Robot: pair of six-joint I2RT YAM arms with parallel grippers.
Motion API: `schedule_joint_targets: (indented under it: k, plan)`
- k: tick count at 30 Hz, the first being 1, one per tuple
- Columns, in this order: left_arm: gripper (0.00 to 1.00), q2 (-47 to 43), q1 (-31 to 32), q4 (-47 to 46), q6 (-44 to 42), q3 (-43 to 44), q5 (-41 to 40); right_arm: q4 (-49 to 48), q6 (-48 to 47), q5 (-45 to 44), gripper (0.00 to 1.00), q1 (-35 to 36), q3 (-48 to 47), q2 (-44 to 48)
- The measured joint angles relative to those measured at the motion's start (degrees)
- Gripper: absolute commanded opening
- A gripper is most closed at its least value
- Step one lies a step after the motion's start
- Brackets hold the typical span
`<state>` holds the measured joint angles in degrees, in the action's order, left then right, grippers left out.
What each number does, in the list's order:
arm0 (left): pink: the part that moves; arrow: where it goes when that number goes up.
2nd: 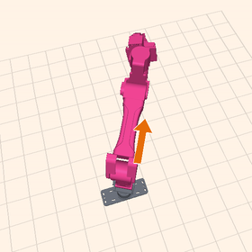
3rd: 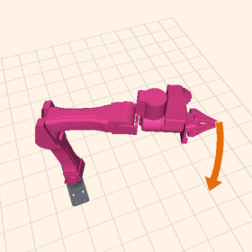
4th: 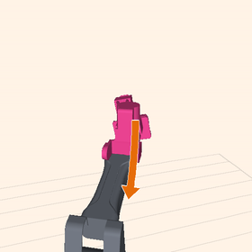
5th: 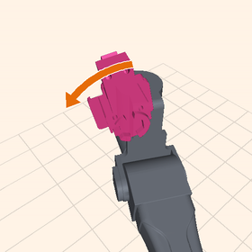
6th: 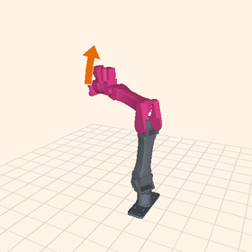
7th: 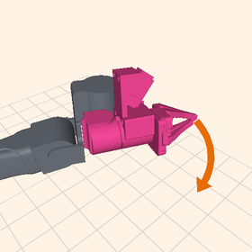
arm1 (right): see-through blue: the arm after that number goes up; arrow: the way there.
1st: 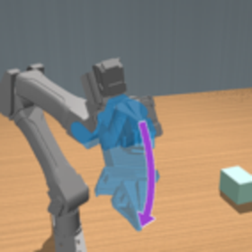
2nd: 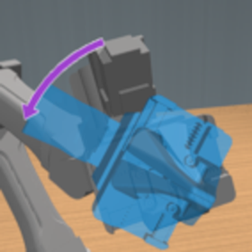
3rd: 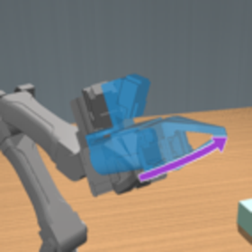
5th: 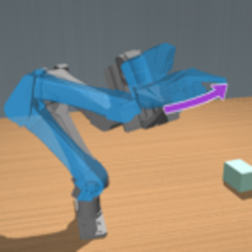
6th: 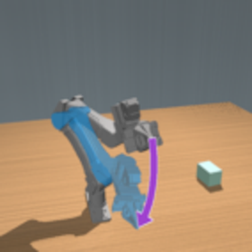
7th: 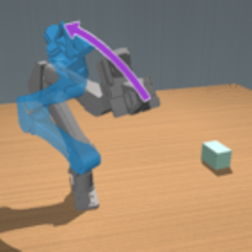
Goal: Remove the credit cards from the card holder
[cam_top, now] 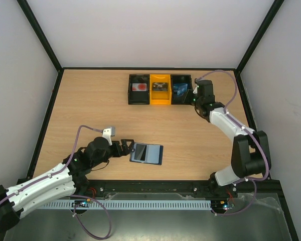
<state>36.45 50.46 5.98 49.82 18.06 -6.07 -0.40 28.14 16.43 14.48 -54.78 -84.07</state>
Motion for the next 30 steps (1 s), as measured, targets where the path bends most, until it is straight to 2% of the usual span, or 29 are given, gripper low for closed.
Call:
schedule_joint_targets:
  k: [7,17,30]
  plan:
    - [1.0,0.28,-0.02,0.0,-0.81,0.0,-0.02,3.87,-3.54,-0.09,0.02,-4.07,-8.48,-8.72]
    - [1.0,1.77,-0.04,-0.02,-0.98,0.0,0.02,6.43,-5.86,2.67,0.02,-5.86,-20.9,-22.14]
    - [1.0,6.6,-0.44,-1.97,-1.42,0.0,0.48,8.98,-6.16,6.08,0.02,-5.86,-29.35,-31.23]
